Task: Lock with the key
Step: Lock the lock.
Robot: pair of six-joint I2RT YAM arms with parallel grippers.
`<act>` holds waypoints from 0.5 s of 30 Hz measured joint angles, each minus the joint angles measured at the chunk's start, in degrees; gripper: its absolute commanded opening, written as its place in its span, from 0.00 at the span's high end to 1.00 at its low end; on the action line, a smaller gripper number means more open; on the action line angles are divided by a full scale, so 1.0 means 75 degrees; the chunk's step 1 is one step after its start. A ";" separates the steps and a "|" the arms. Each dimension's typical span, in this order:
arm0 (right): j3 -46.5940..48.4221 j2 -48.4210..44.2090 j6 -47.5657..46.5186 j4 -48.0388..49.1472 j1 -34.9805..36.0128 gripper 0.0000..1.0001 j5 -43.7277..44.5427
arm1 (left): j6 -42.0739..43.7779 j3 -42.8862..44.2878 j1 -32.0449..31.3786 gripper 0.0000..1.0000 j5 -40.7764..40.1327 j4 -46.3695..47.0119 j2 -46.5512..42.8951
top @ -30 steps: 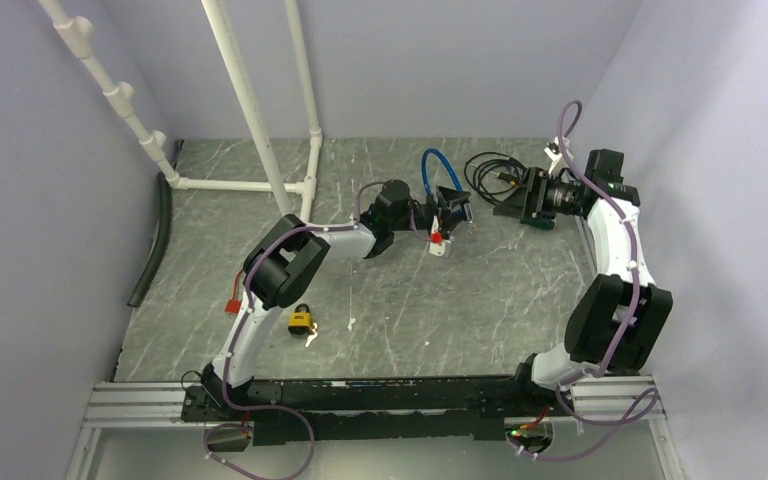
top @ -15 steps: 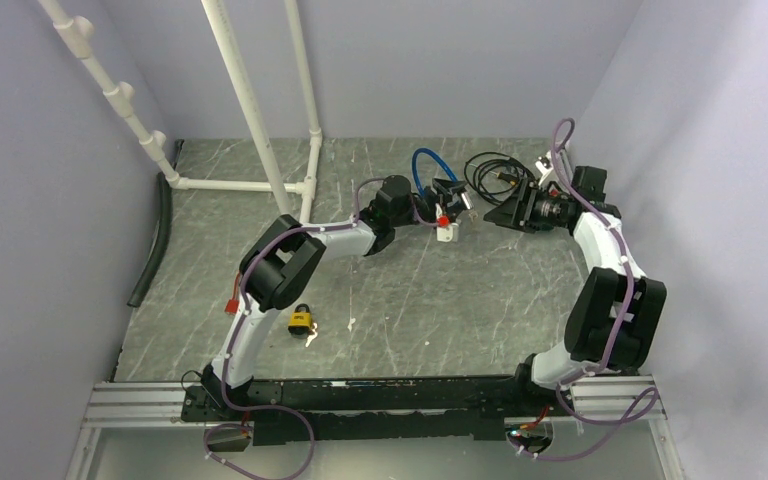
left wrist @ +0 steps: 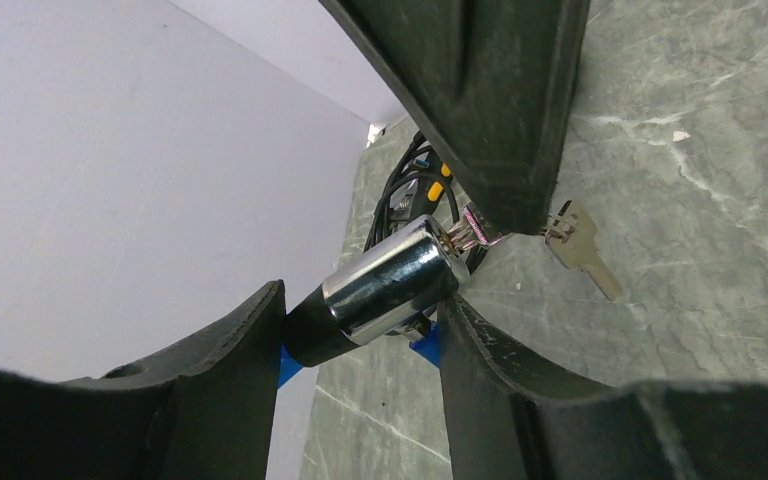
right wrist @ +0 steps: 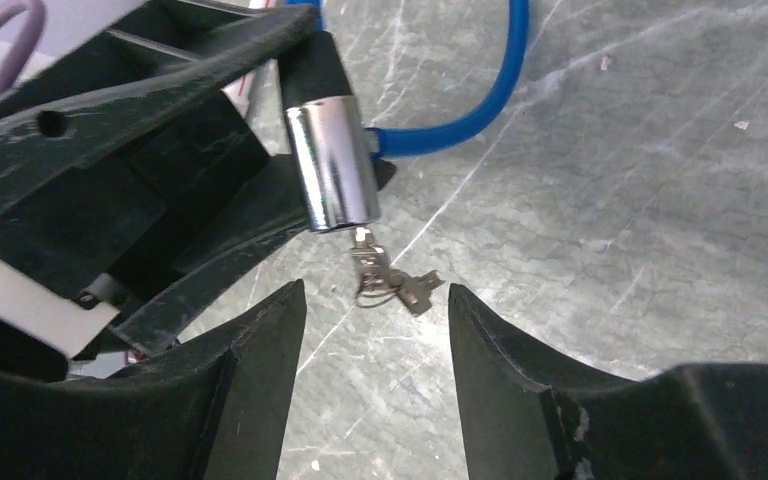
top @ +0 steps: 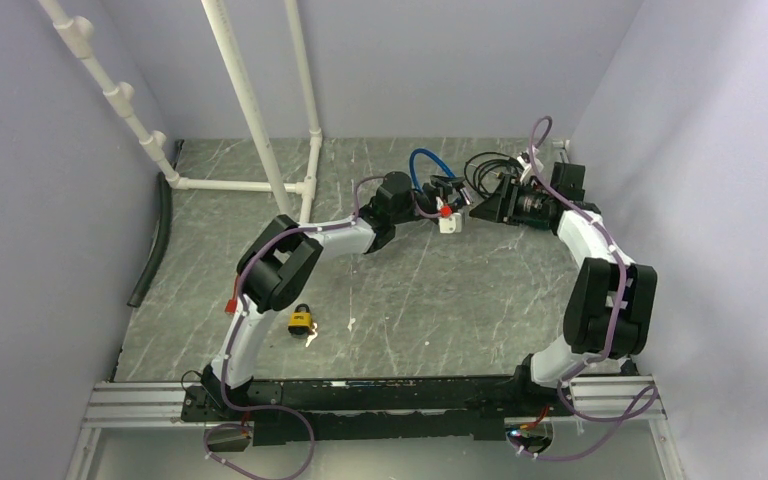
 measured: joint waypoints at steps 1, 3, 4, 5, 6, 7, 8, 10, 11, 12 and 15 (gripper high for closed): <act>0.0000 0.0079 0.0000 0.0029 0.0017 0.47 0.0026 | -0.0038 0.0000 0.0000 1.00 -0.0003 -0.0003 -0.0012; 0.0000 0.0216 -0.0009 0.0038 0.0026 0.53 0.0055 | -0.0099 0.0020 0.0003 1.00 -0.0012 -0.0023 -0.0023; 0.0000 0.0259 -0.0015 0.0038 0.0026 0.56 0.0055 | -0.0119 0.0041 0.0003 1.00 -0.0026 -0.0026 -0.0023; 0.0000 0.0303 -0.0006 0.0041 0.0026 0.59 0.0058 | -0.0157 0.0064 0.0000 1.00 -0.0050 -0.0055 -0.0023; 0.0000 0.0312 -0.0015 0.0050 0.0026 0.63 0.0055 | -0.0189 0.0087 0.0000 1.00 -0.0058 -0.0064 -0.0023; 0.0000 0.0315 -0.0009 0.0064 0.0026 0.67 0.0050 | -0.0245 0.0122 0.0000 1.00 -0.0067 -0.0111 -0.0023; 0.0000 0.0312 -0.0003 0.0105 0.0032 0.70 0.0032 | -0.0265 0.0143 0.0000 1.00 -0.0079 -0.0134 -0.0023; 0.0000 0.0312 -0.0009 0.0195 0.0047 0.71 -0.0035 | -0.0306 0.0160 0.0000 1.00 -0.0111 -0.0172 -0.0026; 0.0000 0.0312 -0.0020 0.0224 0.0064 0.71 -0.0050 | -0.0323 0.0163 0.0000 1.00 -0.0111 -0.0192 -0.0026; 0.0000 0.0312 -0.0052 0.0256 0.0085 0.73 -0.0055 | -0.0364 0.0189 0.0000 1.00 -0.0111 -0.0230 -0.0026; 0.0000 0.0300 -0.0189 0.0326 0.0157 0.82 -0.0079 | -0.0443 0.0242 0.0000 1.00 -0.0114 -0.0341 -0.0038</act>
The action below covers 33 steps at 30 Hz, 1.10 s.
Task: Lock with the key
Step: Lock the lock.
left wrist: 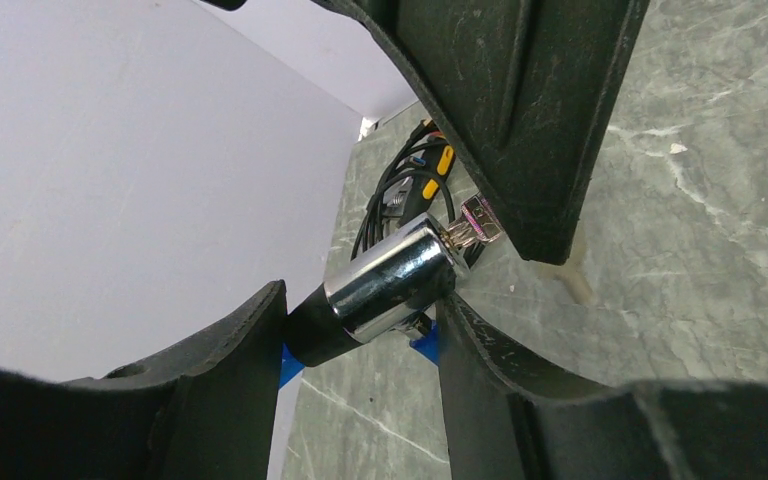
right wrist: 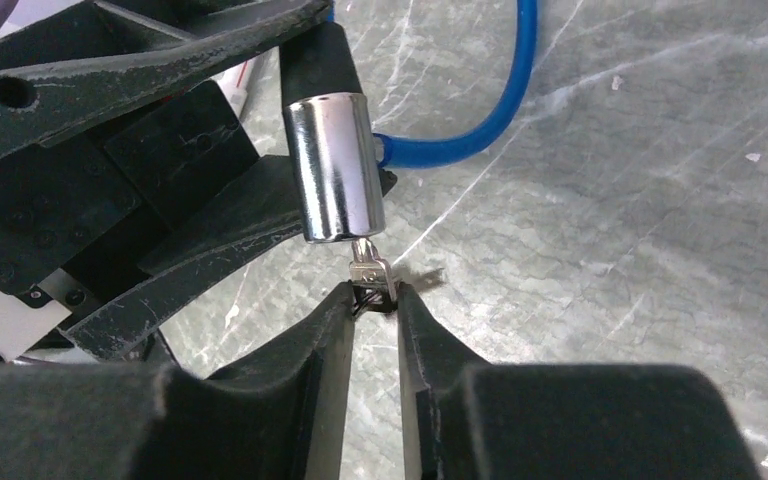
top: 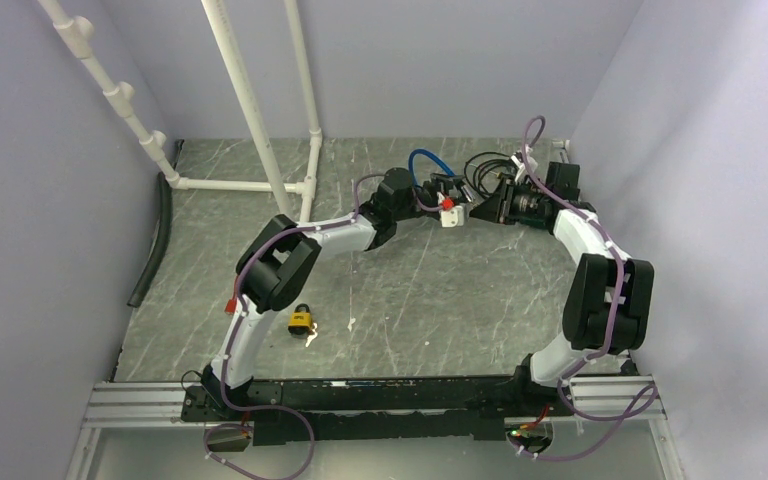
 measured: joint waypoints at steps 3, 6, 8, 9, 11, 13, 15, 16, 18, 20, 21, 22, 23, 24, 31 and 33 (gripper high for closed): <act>0.0000 -0.0050 -0.0236 0.0003 0.0085 1.00 0.0015 | -0.0070 0.0015 0.0003 1.00 -0.0003 -0.0117 -0.0029; 0.0000 -0.0201 -0.0571 -0.0015 0.0163 1.00 0.0189 | -0.0248 0.0172 0.0012 1.00 -0.0015 -0.0373 -0.0032; 0.0000 -0.0364 -0.0816 -0.0023 0.0236 1.00 0.0420 | -0.0364 0.0291 0.0012 1.00 -0.0023 -0.0536 -0.0044; 0.0000 -0.0484 -0.0970 -0.0029 0.0297 1.00 0.0600 | -0.0452 0.0347 0.0020 1.00 -0.0026 -0.0583 -0.0052; -0.0003 -0.0670 -0.1183 -0.0023 0.0393 1.00 0.0868 | -0.0606 0.0405 0.0041 1.00 -0.0023 -0.0653 -0.0082; -0.0006 -0.0819 -0.1413 -0.0032 0.0490 1.00 0.1107 | -0.0746 0.0443 0.0055 1.00 -0.0023 -0.0749 -0.0131; -0.0041 -0.0941 -0.1679 -0.0035 0.0574 1.00 0.1338 | -0.0906 0.0536 0.0067 1.00 -0.0020 -0.0959 -0.0157; -0.0058 -0.0985 -0.1795 -0.0041 0.0600 1.00 0.1408 | -0.1000 0.0583 0.0070 1.00 -0.0012 -0.1064 -0.0157; -0.0102 -0.1090 -0.2119 -0.0055 0.0667 1.00 0.1623 | -0.1151 0.0688 0.0073 1.00 0.0006 -0.1294 -0.0160; -0.0140 -0.1201 -0.2521 -0.0099 0.0769 1.00 0.1900 | -0.1317 0.0828 0.0082 1.00 0.0038 -0.1585 -0.0160; -0.0157 -0.1265 -0.2739 -0.0134 0.0828 1.00 0.2031 | -0.1419 0.0918 0.0093 1.00 0.0073 -0.1778 -0.0160; -0.0175 -0.1338 -0.2964 -0.0160 0.0889 1.00 0.2183 | -0.1536 0.1040 0.0108 1.00 0.0117 -0.2008 -0.0160; -0.0181 -0.1399 -0.3144 -0.0172 0.0935 1.00 0.2288 | -0.1679 0.1172 0.0125 1.00 0.0163 -0.2250 -0.0160; -0.0192 -0.1486 -0.3372 -0.0172 0.1003 1.00 0.2416 | -0.1792 0.1268 0.0140 1.00 0.0204 -0.2381 -0.0160; -0.0265 -0.1982 -0.4634 -0.0160 0.1338 1.00 0.3077 | -0.2736 0.2052 0.0274 1.00 0.0574 -0.3654 -0.0160; -0.0289 -0.2049 -0.4945 -0.0157 0.1376 1.00 0.3194 | -0.2961 0.2235 0.0315 1.00 0.0685 -0.3990 -0.0160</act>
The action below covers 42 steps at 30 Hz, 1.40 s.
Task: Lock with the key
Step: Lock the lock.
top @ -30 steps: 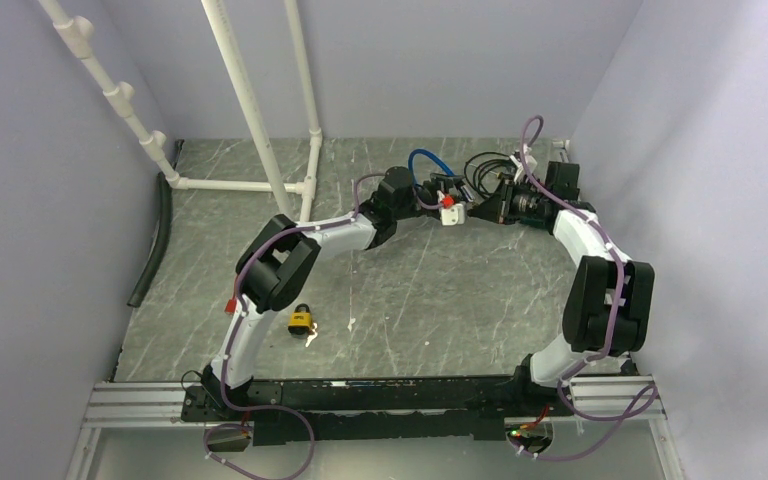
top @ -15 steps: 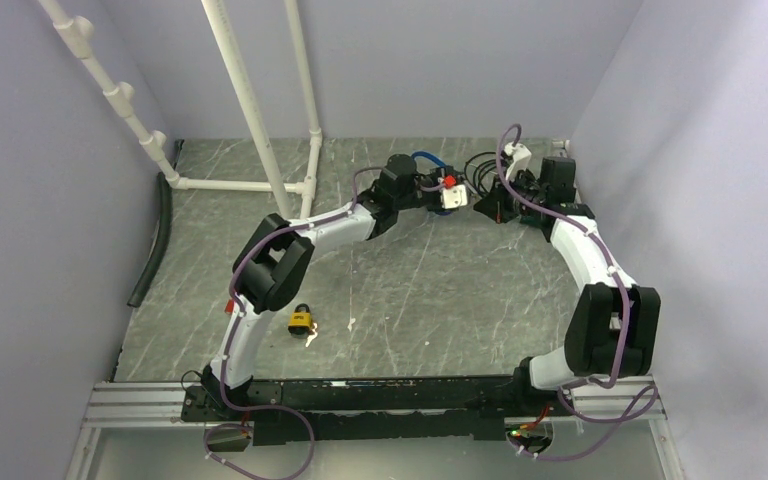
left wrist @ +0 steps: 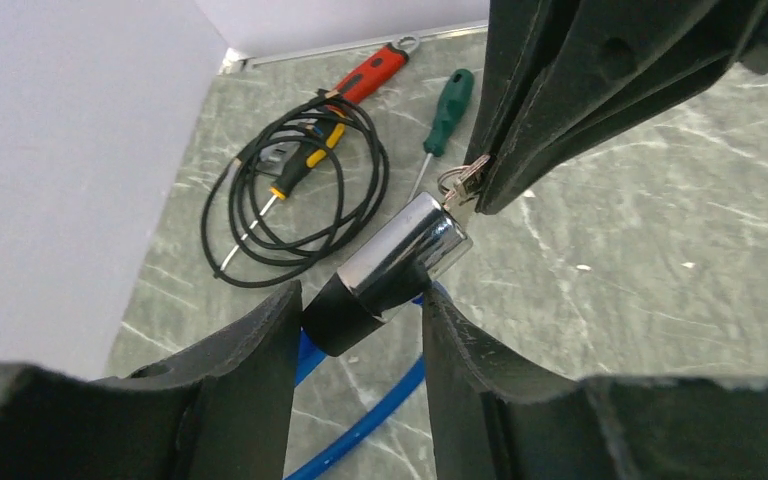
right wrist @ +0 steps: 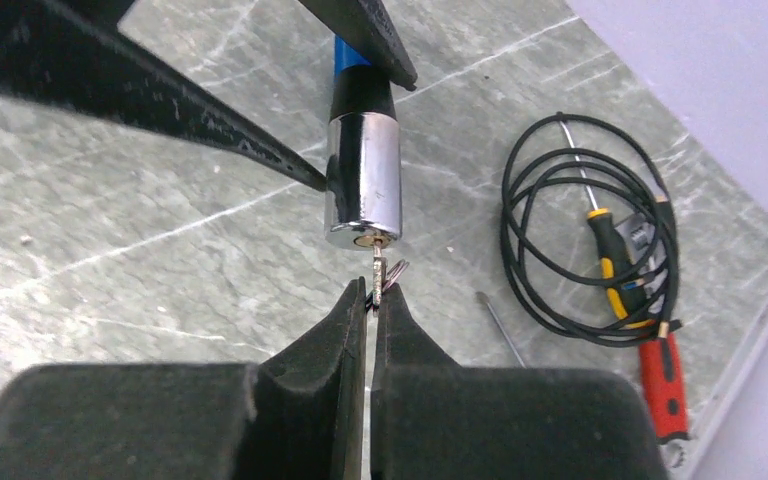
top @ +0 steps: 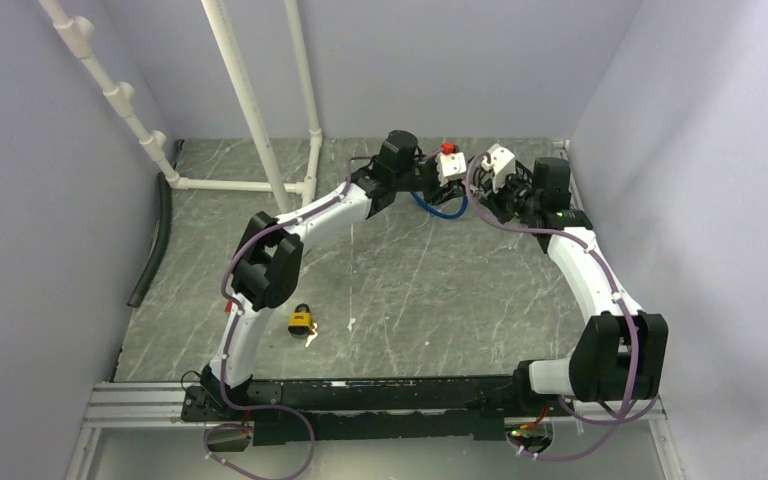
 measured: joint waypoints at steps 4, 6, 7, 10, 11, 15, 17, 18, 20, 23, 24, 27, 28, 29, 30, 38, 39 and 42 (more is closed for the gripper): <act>-0.0108 -0.0099 -0.0699 -0.0020 0.0058 1.00 0.0192 | -0.0428 0.0431 0.0073 1.00 0.0291 -0.0714 0.0052; -0.0169 -0.0146 -0.0979 -0.0064 0.0061 1.00 0.0286 | -0.0627 0.0758 0.0108 1.00 0.0510 -0.1035 0.0192; -0.0175 -0.0152 -0.1116 -0.0134 0.0058 1.00 0.0321 | -0.0711 0.0924 0.0122 1.00 0.0627 -0.1163 0.0286; -0.0187 -0.0152 -0.1323 -0.0335 0.0058 1.00 0.0399 | -0.0906 0.1172 0.0149 1.00 0.0895 -0.1373 0.0493; -0.0189 -0.0152 -0.1343 -0.0393 0.0058 1.00 0.0425 | -0.0956 0.1207 0.0152 1.00 0.0965 -0.1390 0.0536; -0.0216 -0.0152 -0.1422 -0.0455 0.0050 1.00 0.0557 | -0.1102 0.1591 0.0201 1.00 0.1291 -0.1521 0.0810; -0.0265 -0.0152 -0.1539 -0.0402 0.0044 1.00 0.0662 | -0.1180 0.1973 0.0251 1.00 0.1547 -0.1641 0.1064; -0.0297 -0.0152 -0.1620 -0.0388 0.0044 1.00 0.0691 | -0.1218 0.2151 0.0280 1.00 0.1684 -0.1711 0.1186; -0.0405 -0.0152 -0.1816 -0.0309 0.0044 1.00 0.0734 | -0.1303 0.2489 0.0332 1.00 0.1958 -0.1804 0.1445; -0.0574 -0.0114 -0.1993 -0.0154 0.0044 1.00 0.0752 | -0.1381 0.2836 0.0402 0.90 0.2296 -0.1830 0.1749; -0.0571 -0.0050 -0.1993 -0.0149 0.0044 1.00 0.0743 | -0.1390 0.2856 0.0414 0.85 0.2326 -0.1821 0.1789; -0.0388 0.0321 -0.1859 -0.0181 0.0006 1.00 0.0647 | -0.1207 0.2865 0.0431 0.70 0.2343 -0.1652 0.1877; -0.0256 0.0487 -0.1766 -0.0172 -0.0023 1.00 0.0597 | -0.1148 0.2862 0.0428 0.66 0.2320 -0.1582 0.1897; -0.0131 0.0629 -0.1655 -0.0160 -0.0067 1.00 0.0536 | -0.1078 0.2859 0.0425 0.64 0.2294 -0.1440 0.1929; -0.0035 0.0734 -0.1550 -0.0134 -0.0125 1.00 0.0490 | -0.1029 0.2859 0.0425 0.62 0.2253 -0.1218 0.1976; 0.0592 0.1501 -0.0653 -0.0055 -0.0682 1.00 0.0227 | -0.1026 0.3089 0.0455 0.26 0.1740 0.0192 0.2664; 0.0676 0.1623 -0.0571 -0.0044 -0.0752 1.00 0.0198 | -0.1043 0.3110 0.0452 0.22 0.1667 0.0391 0.2769; 0.0851 0.1964 -0.0376 0.0009 -0.0947 1.00 0.0166 | -0.1055 0.2978 0.0452 0.12 0.1495 0.0813 0.2868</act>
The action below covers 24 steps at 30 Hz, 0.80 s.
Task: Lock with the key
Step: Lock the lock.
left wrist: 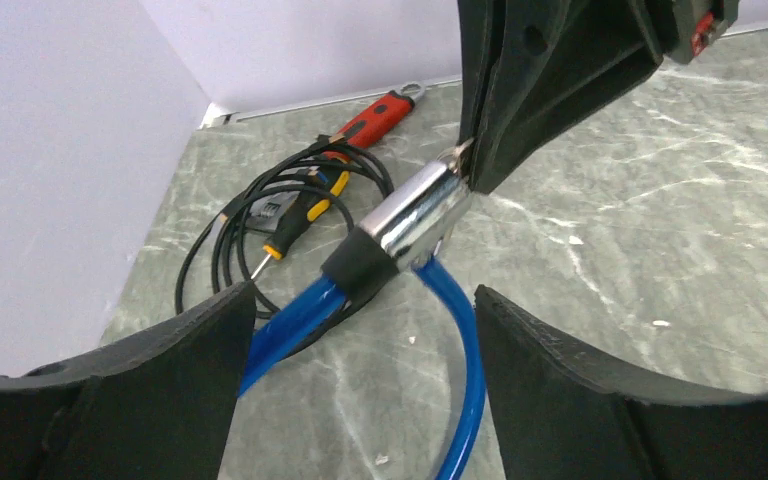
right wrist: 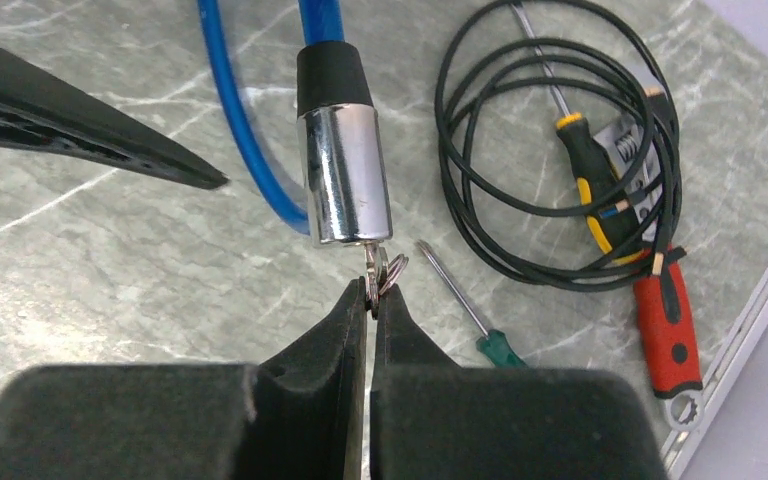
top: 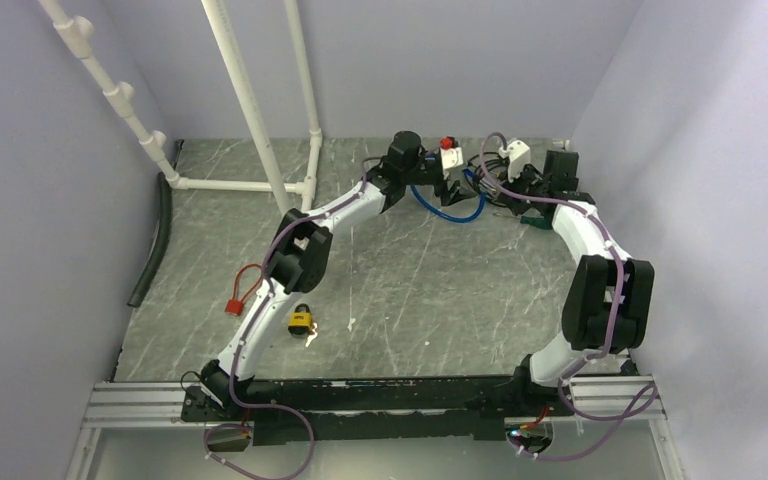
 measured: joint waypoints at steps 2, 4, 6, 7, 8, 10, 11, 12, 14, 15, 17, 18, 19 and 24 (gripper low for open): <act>0.0067 0.0152 0.0093 0.0006 -0.0125 1.00 0.0020 | -0.0020 -0.0198 0.0050 0.09 -0.0052 0.0350 -0.0006; 0.0122 0.0306 0.0131 0.0035 -0.0207 1.00 0.0044 | -0.0041 -0.0694 0.0149 0.07 -0.0032 0.0784 -0.0117; 0.0146 0.0478 0.0146 0.0087 -0.0216 1.00 0.0096 | -0.0047 -0.1174 0.0236 0.06 0.0023 0.1023 -0.0265; 0.0146 0.0554 0.0181 0.0073 -0.0216 1.00 0.0096 | -0.0067 -0.1507 0.0300 0.07 0.0067 0.1049 -0.0388; 0.0140 0.0647 0.0198 0.0050 -0.0204 1.00 0.0085 | -0.0070 -0.1766 0.0353 0.07 0.0114 0.1049 -0.0490; 0.0122 0.0816 0.0230 0.0044 -0.0178 1.00 0.0099 | -0.0055 -0.2288 0.0452 0.08 0.0236 0.1046 -0.0699; 0.0122 0.0892 0.0242 0.0044 -0.0172 1.00 0.0099 | -0.0052 -0.2527 0.0510 0.09 0.0303 0.1049 -0.0807; 0.0131 0.0997 0.0254 0.0038 -0.0166 1.00 0.0093 | -0.0047 -0.2716 0.0548 0.10 0.0364 0.1046 -0.0901; 0.0230 0.1268 0.0294 -0.0085 -0.0157 1.00 0.0090 | 0.0026 -0.3147 0.0600 0.10 0.0551 0.0988 -0.1172; 0.0306 0.1422 0.0338 -0.0172 -0.0154 1.00 0.0085 | 0.0093 -0.3279 0.0603 0.10 0.0641 0.0956 -0.1279; 0.0379 0.1647 0.0420 -0.0256 -0.0154 1.00 0.0064 | 0.0283 -0.3494 0.0586 0.09 0.0819 0.0903 -0.1475; 0.0411 0.1740 0.0466 -0.0326 -0.0152 1.00 0.0050 | 0.0402 -0.3573 0.0568 0.08 0.0901 0.0863 -0.1565; 0.0443 0.1807 0.0525 -0.0402 -0.0146 1.00 0.0023 | 0.0487 -0.3602 0.0551 0.08 0.0976 0.0796 -0.1623; 0.1043 0.2244 0.0886 -0.0772 -0.0050 1.00 -0.0125 | 0.0997 -0.3552 0.0507 0.09 0.1043 0.0431 -0.1609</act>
